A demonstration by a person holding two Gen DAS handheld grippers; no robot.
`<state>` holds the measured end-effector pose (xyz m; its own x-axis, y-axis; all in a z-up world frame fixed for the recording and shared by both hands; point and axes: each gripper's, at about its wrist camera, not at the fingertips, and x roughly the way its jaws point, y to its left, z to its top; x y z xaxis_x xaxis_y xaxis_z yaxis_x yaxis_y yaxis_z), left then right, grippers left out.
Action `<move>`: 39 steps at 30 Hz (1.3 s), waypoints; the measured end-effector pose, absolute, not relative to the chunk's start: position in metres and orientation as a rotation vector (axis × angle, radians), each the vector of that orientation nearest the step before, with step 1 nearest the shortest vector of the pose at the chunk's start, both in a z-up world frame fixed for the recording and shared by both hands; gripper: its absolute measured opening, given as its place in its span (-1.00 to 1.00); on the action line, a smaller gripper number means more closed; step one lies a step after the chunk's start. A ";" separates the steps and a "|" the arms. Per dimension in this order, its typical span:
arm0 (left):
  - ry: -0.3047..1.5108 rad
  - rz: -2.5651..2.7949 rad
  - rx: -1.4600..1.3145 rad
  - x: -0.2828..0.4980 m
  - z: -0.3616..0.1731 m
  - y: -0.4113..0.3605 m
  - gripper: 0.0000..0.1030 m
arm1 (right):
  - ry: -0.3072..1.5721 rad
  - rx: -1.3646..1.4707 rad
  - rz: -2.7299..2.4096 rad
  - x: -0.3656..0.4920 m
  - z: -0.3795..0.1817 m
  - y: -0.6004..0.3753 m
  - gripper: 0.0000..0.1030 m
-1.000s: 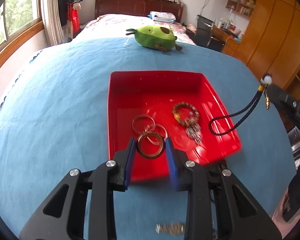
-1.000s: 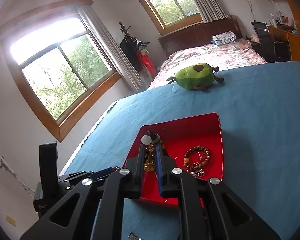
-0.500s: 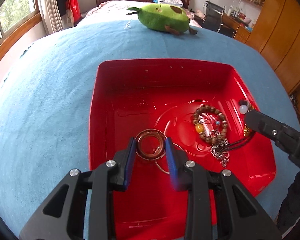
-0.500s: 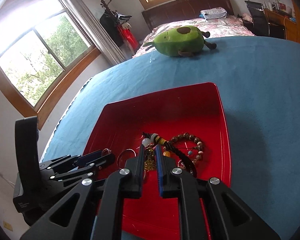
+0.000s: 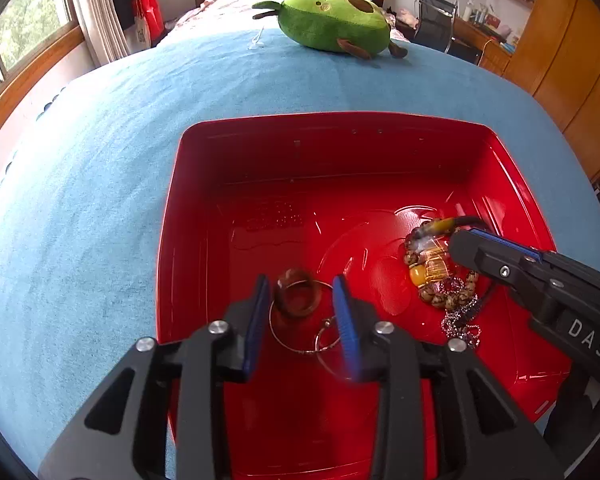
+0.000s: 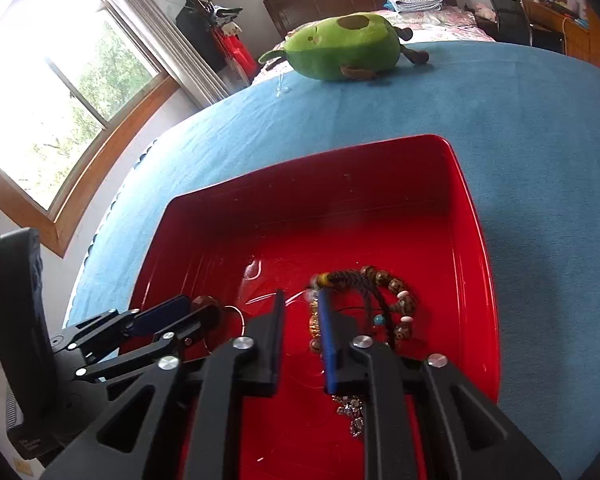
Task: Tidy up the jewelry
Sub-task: 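Lower ring and pendant into the red tin and open both grippers, then move both grippers back toward the remaining jewelry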
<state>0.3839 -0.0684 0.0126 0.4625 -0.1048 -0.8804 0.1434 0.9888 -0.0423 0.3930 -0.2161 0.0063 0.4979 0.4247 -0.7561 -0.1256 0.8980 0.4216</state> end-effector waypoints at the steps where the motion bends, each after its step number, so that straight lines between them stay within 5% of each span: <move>1: 1.084 -0.156 0.032 0.384 0.014 -0.068 -0.19 | 0.997 0.335 0.338 0.393 0.007 -0.217 -0.60; 15: 0.990 -0.205 -0.020 0.343 0.059 -0.058 -0.18 | 0.894 0.378 0.385 0.362 0.047 -0.232 -0.60; 30: 0.947 -0.146 0.029 0.266 0.067 -0.037 0.25 | 0.886 0.336 0.375 0.292 0.060 -0.242 -0.60; 39: 0.984 -0.162 0.045 0.207 0.048 -0.019 0.27 | 0.925 0.317 0.351 0.228 0.041 -0.262 -0.60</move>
